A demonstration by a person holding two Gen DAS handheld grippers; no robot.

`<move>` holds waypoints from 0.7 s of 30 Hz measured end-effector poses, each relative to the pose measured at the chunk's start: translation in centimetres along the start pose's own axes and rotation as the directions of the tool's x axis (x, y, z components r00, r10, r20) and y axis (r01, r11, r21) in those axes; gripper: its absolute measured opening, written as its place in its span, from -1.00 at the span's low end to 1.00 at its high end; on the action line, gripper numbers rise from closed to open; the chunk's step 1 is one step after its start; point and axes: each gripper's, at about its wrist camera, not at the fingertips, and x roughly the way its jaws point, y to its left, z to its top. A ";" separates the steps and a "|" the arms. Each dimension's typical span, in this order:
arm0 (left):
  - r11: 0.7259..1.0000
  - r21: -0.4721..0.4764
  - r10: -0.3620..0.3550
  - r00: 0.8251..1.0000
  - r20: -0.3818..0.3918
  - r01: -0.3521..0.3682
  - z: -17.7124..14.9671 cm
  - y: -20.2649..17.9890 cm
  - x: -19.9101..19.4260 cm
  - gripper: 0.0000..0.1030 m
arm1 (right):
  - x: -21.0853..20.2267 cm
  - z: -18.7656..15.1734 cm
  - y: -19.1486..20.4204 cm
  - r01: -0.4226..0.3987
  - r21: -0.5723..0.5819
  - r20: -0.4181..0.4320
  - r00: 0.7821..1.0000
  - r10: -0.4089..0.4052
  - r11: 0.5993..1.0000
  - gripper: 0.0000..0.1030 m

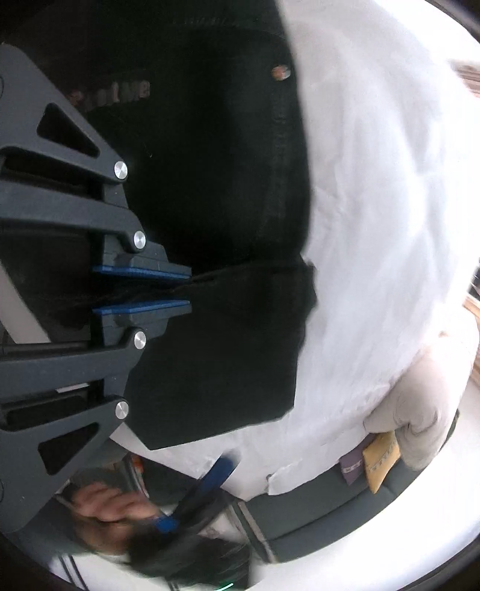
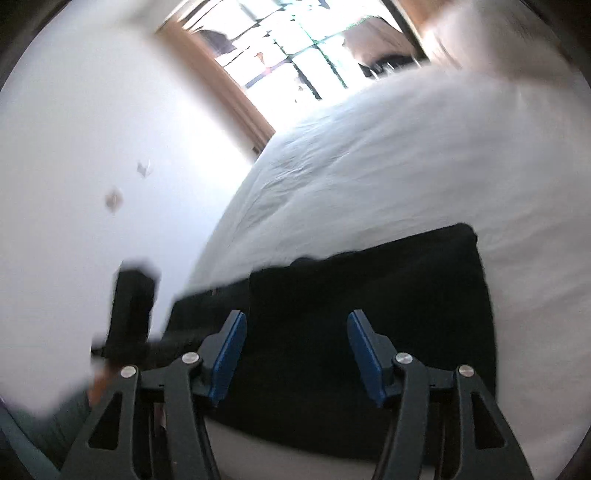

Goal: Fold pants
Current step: 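Lower the folded leg onto the jeans and release with both tools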

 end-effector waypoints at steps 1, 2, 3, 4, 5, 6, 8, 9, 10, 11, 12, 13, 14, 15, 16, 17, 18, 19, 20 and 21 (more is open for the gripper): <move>0.999 0.033 0.005 1.000 0.024 -0.006 0.0 -1.1 -0.3 -0.79 | 1.0 0.7 -1.0 -0.015 0.048 -0.014 1.000 0.015 0.999 0.18; 0.998 0.058 0.020 0.999 0.039 -0.022 -0.1 -1.6 -0.2 -0.79 | 2.6 1.4 -2.4 -0.065 0.102 -0.042 0.997 0.070 0.993 0.18; 0.995 0.084 0.042 0.998 0.050 -0.046 -0.1 -2.3 0.1 -0.79 | 3.8 1.5 -3.3 -0.083 0.135 -0.058 0.994 0.091 0.987 0.18; 0.992 0.108 0.064 0.997 0.046 -0.069 0.0 -3.0 0.8 -0.79 | 4.9 1.8 -4.3 -0.060 0.163 -0.070 0.995 0.072 0.985 0.18; 0.990 0.120 0.076 0.997 0.031 -0.079 -0.1 -3.5 1.6 -0.79 | 6.6 1.8 -6.0 0.011 0.208 -0.102 0.995 0.010 0.978 0.18; 0.987 0.129 0.097 0.995 0.007 -0.097 -0.2 -3.7 2.8 -0.79 | 7.6 1.6 -7.0 0.027 0.244 -0.123 0.992 0.004 0.969 0.18; 0.981 0.120 0.161 0.986 -0.048 -0.155 -0.5 -3.6 5.0 -0.79 | 8.3 1.5 -8.4 0.005 0.308 -0.109 0.994 0.030 0.951 0.16; 0.982 0.109 0.161 0.986 -0.054 -0.154 -0.3 -3.5 5.4 -0.79 | 8.0 1.7 -8.3 0.005 0.312 -0.103 0.994 0.029 0.950 0.16; 0.985 0.093 0.149 0.988 -0.049 -0.144 -0.4 -3.3 5.7 -0.79 | 7.8 1.8 -8.1 0.008 0.307 -0.103 0.994 0.024 0.952 0.16; 0.986 0.088 0.144 0.988 -0.049 -0.140 -0.3 -3.3 5.9 -0.79 | 7.3 1.9 -7.8 0.019 0.291 -0.102 0.995 0.011 0.956 0.17; 0.986 0.091 0.145 0.988 -0.051 -0.140 -0.4 -3.1 6.0 -0.79 | 6.9 1.9 -7.6 0.034 0.282 -0.100 0.995 -0.005 0.959 0.17; 0.985 0.096 0.149 0.988 -0.051 -0.143 -0.3 -3.4 6.3 -0.79 | 6.6 1.8 -7.6 0.047 0.281 -0.094 0.995 -0.021 0.959 0.17; 0.985 0.095 0.150 0.987 -0.050 -0.145 -0.3 -3.6 6.5 -0.79 | 5.8 1.6 -7.8 0.054 0.306 -0.084 0.996 -0.029 0.951 0.17; 0.985 0.094 0.148 0.988 -0.050 -0.143 -1.1 -2.2 5.7 -0.79 | 5.3 1.2 -7.6 0.042 0.329 -0.074 0.997 -0.019 0.944 0.17; 0.985 0.094 0.149 0.988 -0.049 -0.144 -1.1 -2.4 5.8 -0.79 | 4.7 0.7 -7.4 0.016 0.343 -0.058 0.998 0.004 0.939 0.17; 0.985 0.095 0.150 0.987 -0.049 -0.145 -1.1 -2.2 5.7 -0.79 | 3.7 0.9 -7.0 -0.026 0.340 -0.039 0.998 0.042 0.940 0.17; 0.985 0.095 0.150 0.988 -0.049 -0.145 -1.1 -2.1 5.6 -0.79 | 3.8 1.2 -6.6 -0.048 0.333 -0.037 0.997 0.064 0.942 0.17; 0.985 0.095 0.149 0.988 -0.048 -0.144 -1.2 -2.0 5.6 -0.79 | 3.3 0.5 -5.7 -0.087 0.320 -0.039 0.994 0.105 0.944 0.19; 0.985 0.094 0.146 0.988 -0.048 -0.141 -1.5 -1.7 5.6 -0.79 | 2.9 0.1 -5.5 -0.110 0.312 -0.046 0.990 0.130 0.944 0.29; 0.986 0.092 0.144 0.989 -0.047 -0.139 -2.0 -1.4 5.3 -0.79 | 2.8 -0.8 -5.2 -0.122 0.306 -0.062 0.987 0.148 0.944 0.43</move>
